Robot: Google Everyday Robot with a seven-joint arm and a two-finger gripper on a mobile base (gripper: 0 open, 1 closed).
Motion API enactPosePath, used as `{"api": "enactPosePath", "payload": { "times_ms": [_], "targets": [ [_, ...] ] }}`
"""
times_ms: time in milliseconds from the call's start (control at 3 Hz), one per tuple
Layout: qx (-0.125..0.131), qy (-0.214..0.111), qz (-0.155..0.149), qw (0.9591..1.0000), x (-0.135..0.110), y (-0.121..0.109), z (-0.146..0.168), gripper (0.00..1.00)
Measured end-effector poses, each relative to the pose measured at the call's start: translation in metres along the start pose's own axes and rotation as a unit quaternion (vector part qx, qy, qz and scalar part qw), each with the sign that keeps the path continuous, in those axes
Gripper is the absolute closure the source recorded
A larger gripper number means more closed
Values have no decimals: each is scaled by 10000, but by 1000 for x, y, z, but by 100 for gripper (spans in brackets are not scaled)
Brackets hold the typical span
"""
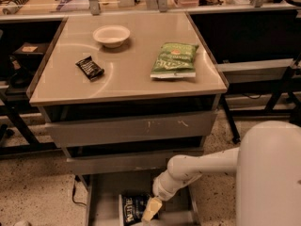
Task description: Pick blue chip bag from bottom drawer and place on counter
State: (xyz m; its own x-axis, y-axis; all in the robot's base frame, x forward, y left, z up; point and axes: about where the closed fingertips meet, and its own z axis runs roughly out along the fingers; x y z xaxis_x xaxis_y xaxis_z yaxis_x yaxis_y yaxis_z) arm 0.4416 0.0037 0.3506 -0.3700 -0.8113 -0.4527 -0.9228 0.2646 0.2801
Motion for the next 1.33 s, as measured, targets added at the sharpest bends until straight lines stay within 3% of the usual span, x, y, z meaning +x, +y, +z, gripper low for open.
{"api": "enactPosePath", "payload": {
  "times_ms": [333,667,1333],
  "targets": [
    [-77,-12,63,9999,4,1,11,0],
    [-92,47,-82,9999,1,2,25,0],
    [-339,-138,-655,9972,-13,-13,88,0]
  ]
}}
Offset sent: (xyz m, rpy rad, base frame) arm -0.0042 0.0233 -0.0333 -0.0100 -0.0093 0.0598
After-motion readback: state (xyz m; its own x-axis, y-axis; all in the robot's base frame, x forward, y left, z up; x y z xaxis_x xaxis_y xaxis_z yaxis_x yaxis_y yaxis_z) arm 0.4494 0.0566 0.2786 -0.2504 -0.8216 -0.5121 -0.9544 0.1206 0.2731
